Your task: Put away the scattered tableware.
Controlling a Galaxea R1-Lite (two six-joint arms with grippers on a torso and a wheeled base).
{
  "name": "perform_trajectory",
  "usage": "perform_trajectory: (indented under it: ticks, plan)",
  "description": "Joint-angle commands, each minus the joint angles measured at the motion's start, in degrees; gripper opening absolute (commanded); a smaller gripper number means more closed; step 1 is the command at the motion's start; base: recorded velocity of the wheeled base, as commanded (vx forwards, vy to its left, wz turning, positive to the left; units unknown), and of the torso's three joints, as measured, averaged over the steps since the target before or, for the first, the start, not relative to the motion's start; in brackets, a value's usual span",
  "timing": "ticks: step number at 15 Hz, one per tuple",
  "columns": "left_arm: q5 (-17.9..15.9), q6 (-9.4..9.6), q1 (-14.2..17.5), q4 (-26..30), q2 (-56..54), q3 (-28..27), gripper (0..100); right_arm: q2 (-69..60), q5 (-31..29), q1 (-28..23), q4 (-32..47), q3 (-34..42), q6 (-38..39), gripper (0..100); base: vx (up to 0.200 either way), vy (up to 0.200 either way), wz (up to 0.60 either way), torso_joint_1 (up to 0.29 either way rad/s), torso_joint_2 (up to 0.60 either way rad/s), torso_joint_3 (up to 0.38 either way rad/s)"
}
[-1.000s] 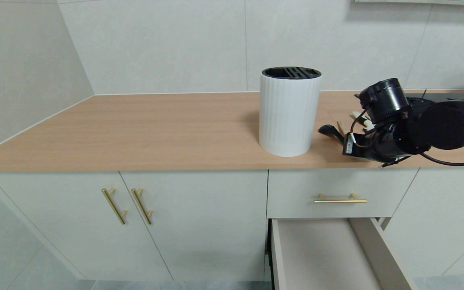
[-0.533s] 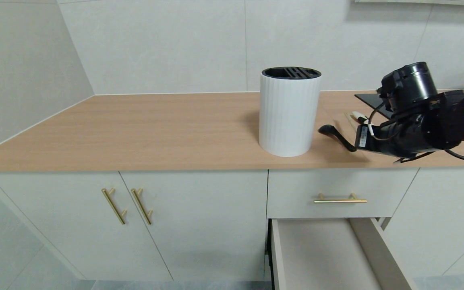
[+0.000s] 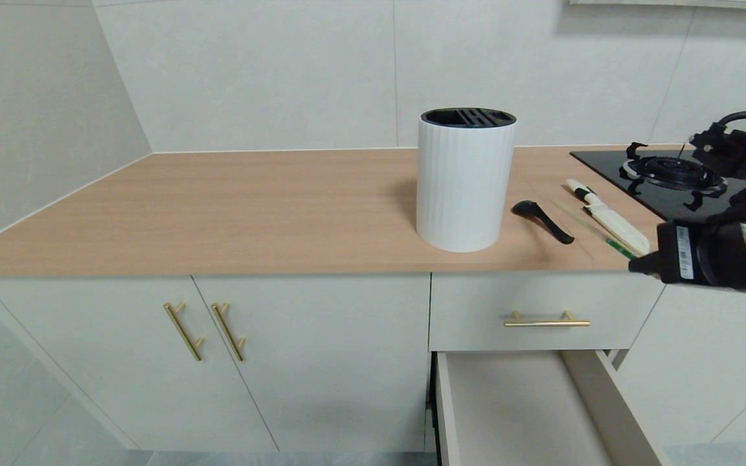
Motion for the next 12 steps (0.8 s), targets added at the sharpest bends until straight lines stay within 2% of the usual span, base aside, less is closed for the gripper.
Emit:
perform_trajectory:
  ticks: [1,3,4,6,12]
  plan:
    - [-0.01,-0.07,0.0,-0.01,0.02,0.0,100,-6.34,3.17,2.64,4.23,0.97,-0.21,0,0.0,0.0,0.0,0.0,0.0,0.0]
    - [-0.01,0.01,0.0,-0.01,0.02,0.0,100,-8.27,6.78,2.64,7.48,0.62,-2.05,0,0.0,0.0,0.0,0.0,0.0,0.0]
    - [-0.01,-0.07,0.0,-0.01,0.02,0.0,100,-10.21,10.64,2.64,8.8,1.68,-4.6,0,0.0,0.0,0.0,0.0,0.0,0.0]
    - [0.08,-0.07,0.0,-0.01,0.02,0.0,100,-11.26,14.6,2.64,8.18,4.58,-8.91,0,0.0,0.0,0.0,0.0,0.0,0.0]
    - [0.08,0.01,0.0,0.07,0.02,0.0,100,-9.51,18.38,3.34,8.09,6.42,-10.49,0,0.0,0.0,0.0,0.0,0.0,0.0]
